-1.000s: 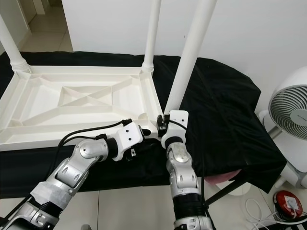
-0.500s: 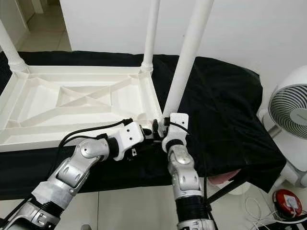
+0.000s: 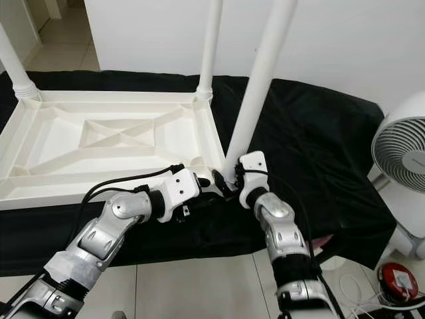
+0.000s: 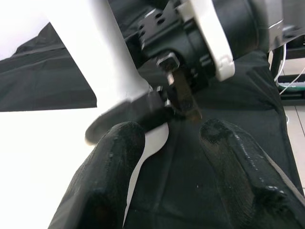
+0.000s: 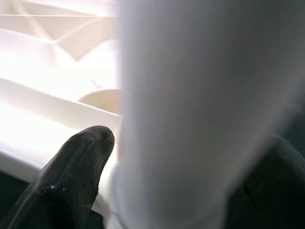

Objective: Building children table

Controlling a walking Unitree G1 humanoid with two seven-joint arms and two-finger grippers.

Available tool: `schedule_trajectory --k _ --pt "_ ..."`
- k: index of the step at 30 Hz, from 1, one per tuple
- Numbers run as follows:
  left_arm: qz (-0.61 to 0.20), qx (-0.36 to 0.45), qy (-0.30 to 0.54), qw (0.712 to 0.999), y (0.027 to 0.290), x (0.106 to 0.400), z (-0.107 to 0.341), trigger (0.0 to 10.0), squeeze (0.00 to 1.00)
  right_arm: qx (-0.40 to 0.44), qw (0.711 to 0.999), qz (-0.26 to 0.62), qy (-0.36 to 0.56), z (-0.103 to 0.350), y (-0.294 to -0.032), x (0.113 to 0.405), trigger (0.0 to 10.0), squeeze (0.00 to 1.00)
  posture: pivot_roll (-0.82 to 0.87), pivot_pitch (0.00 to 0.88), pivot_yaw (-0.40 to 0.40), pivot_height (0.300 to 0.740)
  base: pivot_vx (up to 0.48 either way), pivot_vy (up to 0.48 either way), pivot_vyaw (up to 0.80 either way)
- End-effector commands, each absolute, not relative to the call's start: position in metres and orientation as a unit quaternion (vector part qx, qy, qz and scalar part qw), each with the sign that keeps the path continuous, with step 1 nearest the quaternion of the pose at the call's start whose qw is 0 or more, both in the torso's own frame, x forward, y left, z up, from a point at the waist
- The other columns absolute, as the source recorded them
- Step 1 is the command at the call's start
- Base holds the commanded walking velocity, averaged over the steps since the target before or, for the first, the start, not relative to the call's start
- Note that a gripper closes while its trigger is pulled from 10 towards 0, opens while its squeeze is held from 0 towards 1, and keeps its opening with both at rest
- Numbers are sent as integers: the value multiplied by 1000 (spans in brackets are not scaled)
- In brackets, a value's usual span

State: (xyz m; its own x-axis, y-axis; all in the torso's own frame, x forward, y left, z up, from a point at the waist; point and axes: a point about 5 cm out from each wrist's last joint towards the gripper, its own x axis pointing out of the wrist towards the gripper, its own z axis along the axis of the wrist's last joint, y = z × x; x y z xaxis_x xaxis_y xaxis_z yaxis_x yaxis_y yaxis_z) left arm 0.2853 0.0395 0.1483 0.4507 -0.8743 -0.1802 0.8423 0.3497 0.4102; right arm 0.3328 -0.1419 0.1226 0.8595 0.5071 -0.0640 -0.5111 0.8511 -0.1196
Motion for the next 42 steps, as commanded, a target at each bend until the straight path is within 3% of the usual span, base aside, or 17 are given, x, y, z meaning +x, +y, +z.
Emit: schedule_trajectory --k 1,8,9,10,21,22,24,25,35,42 --pt "-507 231 -39 830 39 288 149 10000 0 -75 956 283 16 121 -141 334 10000 0 -33 0 -87 740 0 0 0" --pt "-505 231 -40 831 39 289 151 10000 0 -78 941 328 18 122 -135 339 10000 0 -24 0 -86 740 0 0 0" --pt "-503 231 -41 832 39 289 151 10000 0 -82 935 343 27 120 -134 342 4000 0 -21 0 -88 740 0 0 0" --pt "-501 231 -41 833 40 289 151 10000 0 -79 931 354 42 117 -134 344 0 0 -18 0 -90 740 0 0 0" --pt "-496 229 -41 837 41 289 152 10000 0 -71 924 370 65 103 -140 341 0 0 -18 0 -95 740 0 0 0" --pt "-497 228 -41 836 40 289 152 10000 0 -65 926 367 68 101 -140 339 9490 0 -24 0 -96 740 0 0 0" --pt "-497 228 -41 836 40 289 152 10000 0 -65 926 367 68 101 -140 339 9490 0 -24 0 -96 740 0 0 0" --pt "-497 228 -41 836 40 289 152 10000 0 -63 927 364 68 101 -140 339 10000 0 -25 0 -96 740 0 0 0" --pt "-500 226 -41 835 38 288 151 10000 0 -32 951 303 53 102 -134 336 10000 0 -33 0 -97 740 0 0 0" --pt "-502 225 -40 834 38 287 150 10000 0 37 978 199 54 107 -121 325 10000 0 -38 0 -105 740 0 0 0"
